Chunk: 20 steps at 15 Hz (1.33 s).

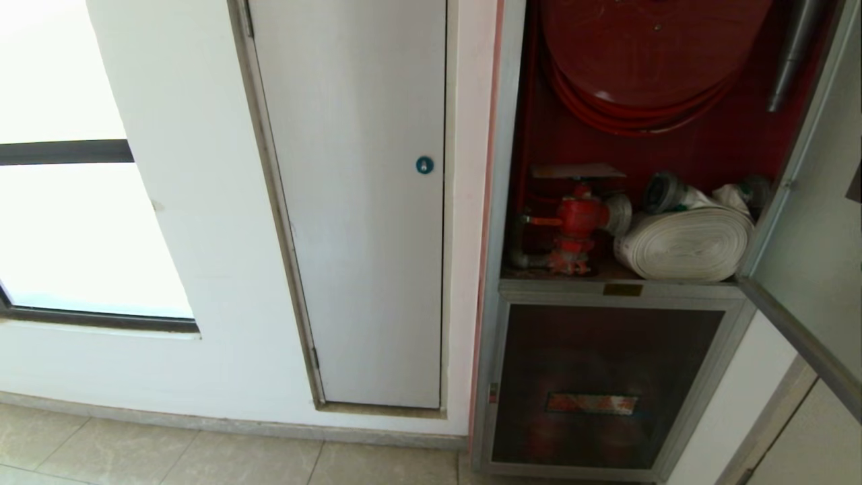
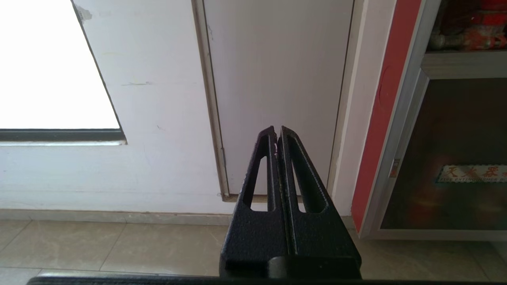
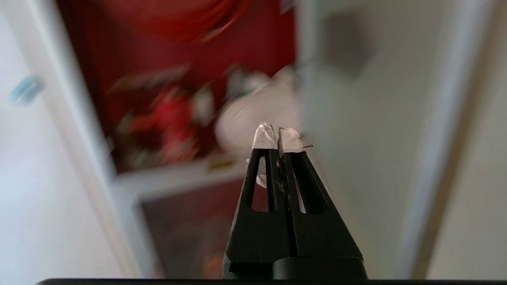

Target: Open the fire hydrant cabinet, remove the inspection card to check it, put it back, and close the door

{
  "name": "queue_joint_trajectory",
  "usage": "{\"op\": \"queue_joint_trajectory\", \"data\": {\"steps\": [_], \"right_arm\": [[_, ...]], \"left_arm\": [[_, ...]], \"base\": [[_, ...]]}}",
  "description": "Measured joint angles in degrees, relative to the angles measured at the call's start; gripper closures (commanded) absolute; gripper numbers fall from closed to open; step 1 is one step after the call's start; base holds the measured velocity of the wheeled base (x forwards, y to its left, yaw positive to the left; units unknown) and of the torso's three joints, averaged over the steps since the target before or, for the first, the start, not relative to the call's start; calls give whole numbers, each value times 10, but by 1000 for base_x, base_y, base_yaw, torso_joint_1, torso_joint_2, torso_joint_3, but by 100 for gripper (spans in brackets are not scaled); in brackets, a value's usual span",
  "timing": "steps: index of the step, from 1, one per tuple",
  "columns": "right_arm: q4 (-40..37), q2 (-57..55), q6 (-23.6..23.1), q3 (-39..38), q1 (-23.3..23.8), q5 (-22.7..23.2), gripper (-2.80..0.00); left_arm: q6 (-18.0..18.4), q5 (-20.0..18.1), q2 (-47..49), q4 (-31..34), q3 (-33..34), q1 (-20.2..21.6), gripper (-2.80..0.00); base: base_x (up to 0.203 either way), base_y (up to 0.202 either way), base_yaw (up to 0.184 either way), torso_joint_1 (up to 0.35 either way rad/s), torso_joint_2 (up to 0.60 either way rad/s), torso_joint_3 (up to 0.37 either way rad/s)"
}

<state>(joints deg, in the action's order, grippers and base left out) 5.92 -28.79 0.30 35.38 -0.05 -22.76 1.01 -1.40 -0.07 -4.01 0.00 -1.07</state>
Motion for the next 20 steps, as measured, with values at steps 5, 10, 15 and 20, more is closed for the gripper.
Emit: {"op": "queue_joint_trajectory", "data": {"steps": [5, 10, 15, 20], "right_arm": [[101, -74, 5, 48, 43, -99, 0], [287, -100, 7, 43, 163, -104, 0], [429, -116, 28, -39, 256, -116, 0], [497, -168, 112, -89, 355, -109, 0]], "left_arm": [[0, 0, 0, -1, 0, 0, 0], [0, 0, 0, -1, 0, 0, 0], [0, 0, 0, 0, 0, 0, 0], [0, 0, 0, 0, 0, 0, 0]], "base": [[0, 0, 0, 0, 0, 0], [0, 0, 0, 0, 0, 0], [0, 0, 0, 0, 0, 0], [0, 0, 0, 0, 0, 0]]}}
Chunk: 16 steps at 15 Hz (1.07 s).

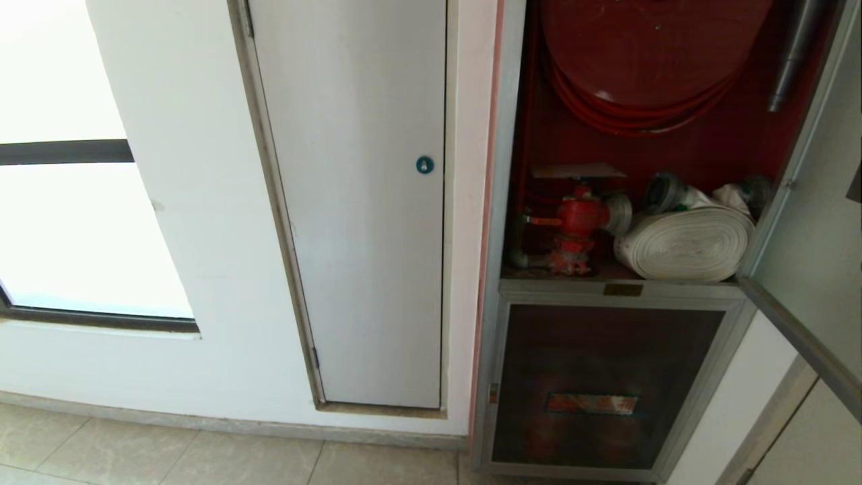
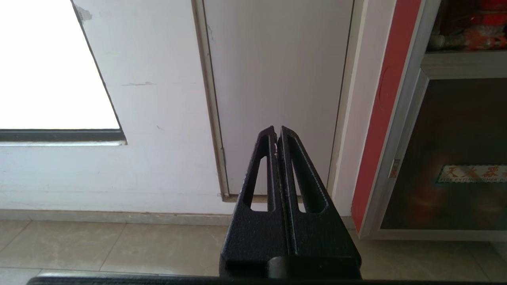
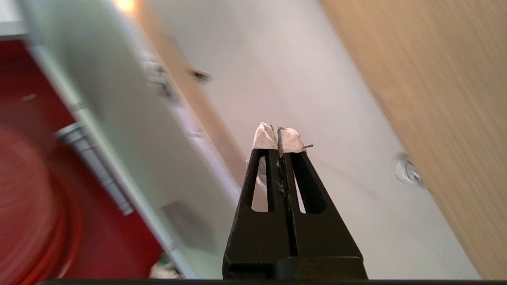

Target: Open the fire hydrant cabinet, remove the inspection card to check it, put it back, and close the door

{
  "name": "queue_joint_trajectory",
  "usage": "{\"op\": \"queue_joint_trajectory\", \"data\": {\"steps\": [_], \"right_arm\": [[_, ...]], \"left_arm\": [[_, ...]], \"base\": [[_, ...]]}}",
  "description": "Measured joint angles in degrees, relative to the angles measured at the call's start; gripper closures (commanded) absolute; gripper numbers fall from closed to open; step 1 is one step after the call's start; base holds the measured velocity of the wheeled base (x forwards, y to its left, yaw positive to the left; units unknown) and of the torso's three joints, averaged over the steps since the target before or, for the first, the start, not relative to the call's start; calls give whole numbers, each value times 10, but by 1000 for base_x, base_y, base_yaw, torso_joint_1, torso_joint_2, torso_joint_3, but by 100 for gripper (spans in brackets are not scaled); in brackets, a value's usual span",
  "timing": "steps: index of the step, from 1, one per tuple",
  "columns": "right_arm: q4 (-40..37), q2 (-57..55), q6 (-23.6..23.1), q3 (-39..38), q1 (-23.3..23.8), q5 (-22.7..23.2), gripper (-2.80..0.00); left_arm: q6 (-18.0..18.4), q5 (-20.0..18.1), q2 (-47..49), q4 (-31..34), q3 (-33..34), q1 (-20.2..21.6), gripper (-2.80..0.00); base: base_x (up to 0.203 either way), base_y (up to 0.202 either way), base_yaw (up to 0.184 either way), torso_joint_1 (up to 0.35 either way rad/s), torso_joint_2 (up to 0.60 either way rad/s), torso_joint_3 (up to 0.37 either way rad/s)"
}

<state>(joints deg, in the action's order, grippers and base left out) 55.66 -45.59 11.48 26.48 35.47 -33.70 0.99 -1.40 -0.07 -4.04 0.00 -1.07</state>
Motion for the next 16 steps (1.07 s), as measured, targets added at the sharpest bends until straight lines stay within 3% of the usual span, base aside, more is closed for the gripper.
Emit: {"op": "queue_joint_trajectory", "data": {"steps": [4, 7, 16], "right_arm": [[17, -45, 90, -60, 95, 56, 0], [54, -73, 104, -101, 139, 98, 0], [60, -148, 123, -125, 176, 146, 0]], "left_arm": [[0, 0, 0, -1, 0, 0, 0], [0, 0, 0, 0, 0, 0, 0], [0, 0, 0, 0, 0, 0, 0]], "base": [[0, 0, 0, 0, 0, 0], [0, 0, 0, 0, 0, 0], [0, 0, 0, 0, 0, 0]]}}
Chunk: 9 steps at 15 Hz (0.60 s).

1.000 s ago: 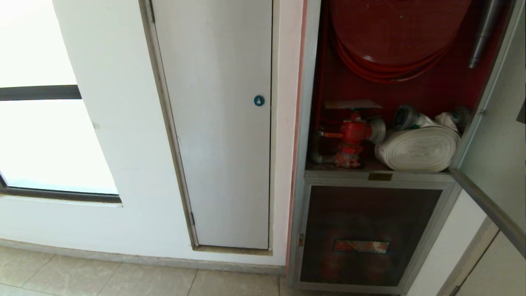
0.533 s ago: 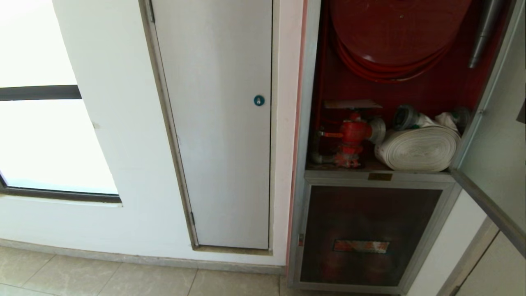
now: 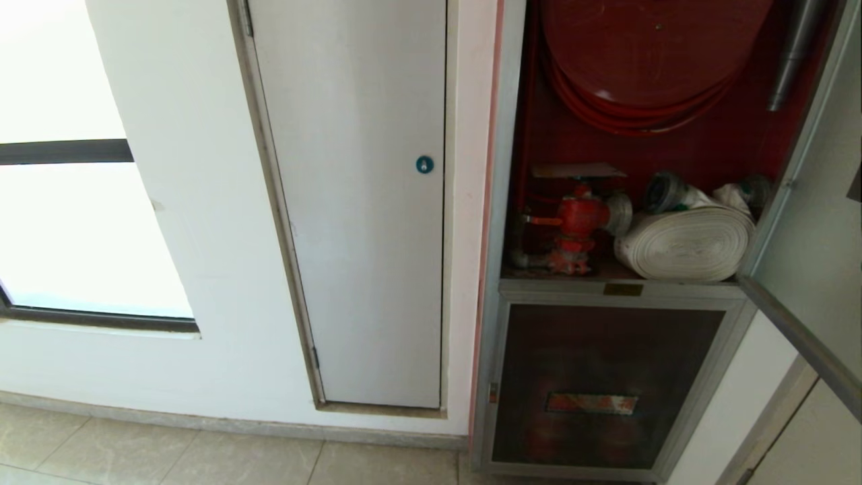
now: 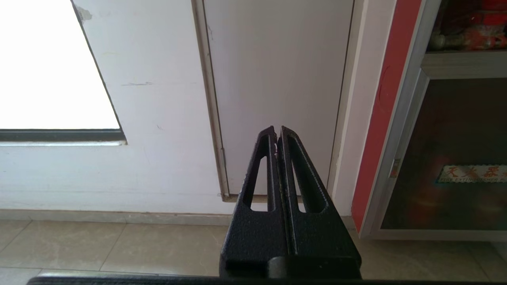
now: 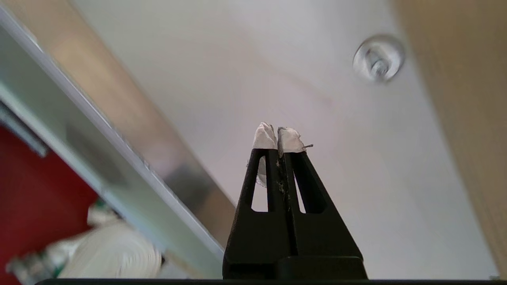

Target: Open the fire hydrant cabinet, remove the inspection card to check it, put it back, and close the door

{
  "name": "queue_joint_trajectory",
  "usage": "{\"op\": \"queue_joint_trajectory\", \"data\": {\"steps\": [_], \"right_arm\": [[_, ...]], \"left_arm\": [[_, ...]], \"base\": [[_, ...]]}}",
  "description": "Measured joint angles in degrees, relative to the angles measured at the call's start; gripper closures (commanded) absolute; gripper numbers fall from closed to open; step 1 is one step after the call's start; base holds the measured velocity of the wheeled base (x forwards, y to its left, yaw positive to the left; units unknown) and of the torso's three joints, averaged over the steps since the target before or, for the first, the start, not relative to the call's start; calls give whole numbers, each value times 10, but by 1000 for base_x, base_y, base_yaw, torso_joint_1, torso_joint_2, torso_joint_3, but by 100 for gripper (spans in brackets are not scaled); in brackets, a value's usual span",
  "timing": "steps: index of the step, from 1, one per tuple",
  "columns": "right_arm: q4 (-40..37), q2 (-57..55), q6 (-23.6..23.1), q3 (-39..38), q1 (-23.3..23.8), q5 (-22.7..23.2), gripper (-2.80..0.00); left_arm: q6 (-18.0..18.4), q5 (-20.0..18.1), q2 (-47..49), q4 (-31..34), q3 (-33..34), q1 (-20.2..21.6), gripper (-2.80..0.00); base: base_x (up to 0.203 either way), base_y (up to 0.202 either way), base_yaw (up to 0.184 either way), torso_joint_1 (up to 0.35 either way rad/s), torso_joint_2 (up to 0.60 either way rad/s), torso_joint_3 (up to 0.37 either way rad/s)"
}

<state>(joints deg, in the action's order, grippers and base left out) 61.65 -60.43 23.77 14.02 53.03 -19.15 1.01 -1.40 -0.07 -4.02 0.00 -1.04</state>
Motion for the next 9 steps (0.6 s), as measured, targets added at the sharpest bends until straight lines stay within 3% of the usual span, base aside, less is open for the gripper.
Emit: {"op": "queue_joint_trajectory", "data": {"steps": [9], "right_arm": [[-43, 34, -21, -32, -9, 68, 0]], "left_arm": [[0, 0, 0, 0, 0, 0, 0]], "base": [[0, 0, 0, 0, 0, 0]]}}
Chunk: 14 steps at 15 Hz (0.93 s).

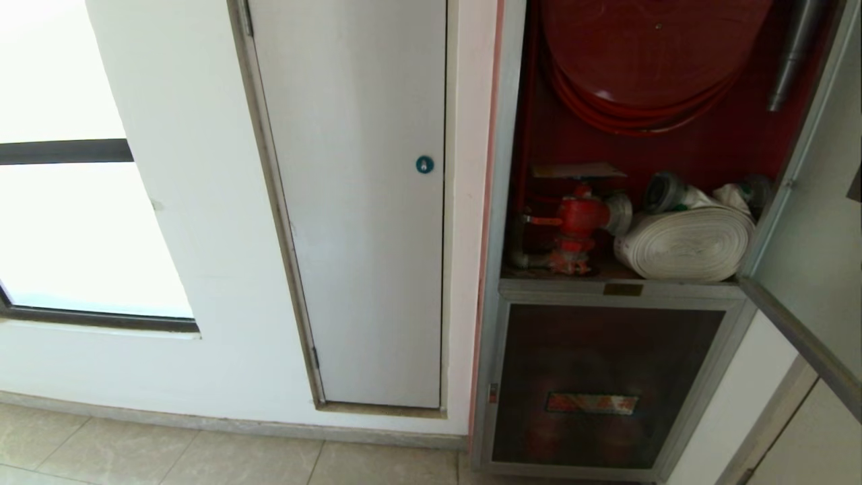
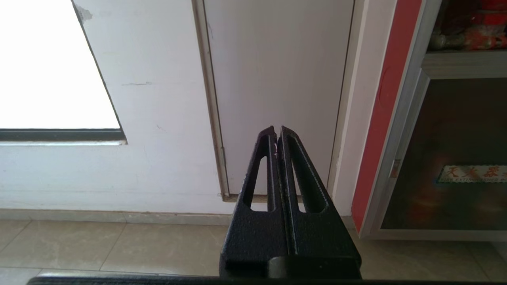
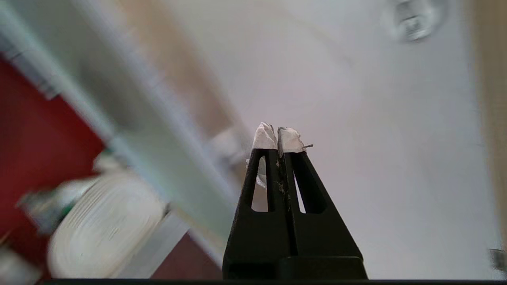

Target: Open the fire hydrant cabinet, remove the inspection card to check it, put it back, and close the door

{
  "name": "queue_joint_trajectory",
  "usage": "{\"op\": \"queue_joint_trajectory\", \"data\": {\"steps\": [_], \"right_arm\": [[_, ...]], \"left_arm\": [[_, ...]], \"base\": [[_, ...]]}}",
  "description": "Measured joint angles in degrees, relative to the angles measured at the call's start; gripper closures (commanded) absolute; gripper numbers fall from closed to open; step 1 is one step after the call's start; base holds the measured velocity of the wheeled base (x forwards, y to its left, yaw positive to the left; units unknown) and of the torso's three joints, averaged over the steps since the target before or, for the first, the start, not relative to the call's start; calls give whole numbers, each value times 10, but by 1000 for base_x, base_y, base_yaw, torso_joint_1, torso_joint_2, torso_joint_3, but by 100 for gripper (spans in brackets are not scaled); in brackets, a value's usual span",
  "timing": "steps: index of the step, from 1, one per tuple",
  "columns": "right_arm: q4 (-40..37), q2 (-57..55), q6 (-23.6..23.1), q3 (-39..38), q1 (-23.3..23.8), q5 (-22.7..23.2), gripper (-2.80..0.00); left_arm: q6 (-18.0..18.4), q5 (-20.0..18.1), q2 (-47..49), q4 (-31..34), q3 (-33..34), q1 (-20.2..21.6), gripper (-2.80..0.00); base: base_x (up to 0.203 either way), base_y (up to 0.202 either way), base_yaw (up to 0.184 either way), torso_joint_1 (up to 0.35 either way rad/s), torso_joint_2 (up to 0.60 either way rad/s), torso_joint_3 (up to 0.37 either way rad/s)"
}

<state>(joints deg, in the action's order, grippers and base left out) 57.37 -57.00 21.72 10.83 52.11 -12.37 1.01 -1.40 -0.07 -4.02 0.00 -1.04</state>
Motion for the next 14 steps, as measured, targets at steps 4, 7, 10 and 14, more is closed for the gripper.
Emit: {"op": "queue_joint_trajectory", "data": {"steps": [4, 7, 10, 14], "right_arm": [[0, 18, -10, -3, -3, 49, 0], [1, 27, -7, -2, -2, 45, 0], [21, 32, 10, -1, 21, -1, 0], [35, 19, 31, 3, 72, 3, 0]], "left_arm": [[0, 0, 0, 0, 0, 0, 0], [0, 0, 0, 0, 0, 0, 0], [0, 0, 0, 0, 0, 0, 0], [0, 0, 0, 0, 0, 0, 0]], "base": [[0, 0, 0, 0, 0, 0], [0, 0, 0, 0, 0, 0], [0, 0, 0, 0, 0, 0], [0, 0, 0, 0, 0, 0]]}}
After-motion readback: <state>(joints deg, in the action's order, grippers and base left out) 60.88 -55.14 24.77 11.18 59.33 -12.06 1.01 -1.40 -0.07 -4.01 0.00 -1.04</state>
